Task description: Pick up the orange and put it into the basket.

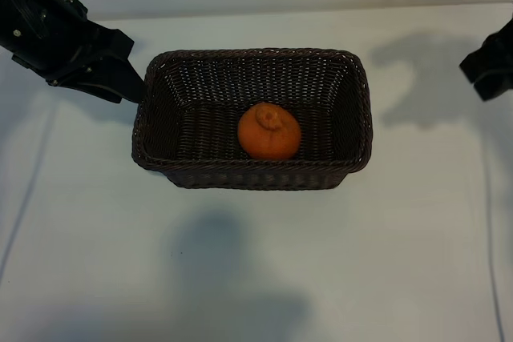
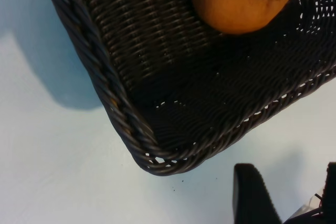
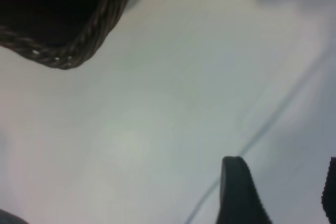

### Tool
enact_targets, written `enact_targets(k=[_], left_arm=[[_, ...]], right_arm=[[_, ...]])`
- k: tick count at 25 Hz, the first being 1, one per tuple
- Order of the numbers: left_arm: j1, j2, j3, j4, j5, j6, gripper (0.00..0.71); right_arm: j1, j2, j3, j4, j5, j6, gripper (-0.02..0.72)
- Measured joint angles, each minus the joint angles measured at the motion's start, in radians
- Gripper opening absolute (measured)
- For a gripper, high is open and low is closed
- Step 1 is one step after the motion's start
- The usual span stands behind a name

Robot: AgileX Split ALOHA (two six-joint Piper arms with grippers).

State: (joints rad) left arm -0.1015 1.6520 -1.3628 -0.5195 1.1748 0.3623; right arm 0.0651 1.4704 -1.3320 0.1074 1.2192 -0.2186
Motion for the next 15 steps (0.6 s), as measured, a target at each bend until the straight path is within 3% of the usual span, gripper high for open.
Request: enact_targets(k=[15], left_arm=[[0.0,0.0,0.0,0.0,0.0,-0.002,0.38]], right_arm=[[0.0,-0.032,-0.013,0.07,-0.006,0.008,0.396]])
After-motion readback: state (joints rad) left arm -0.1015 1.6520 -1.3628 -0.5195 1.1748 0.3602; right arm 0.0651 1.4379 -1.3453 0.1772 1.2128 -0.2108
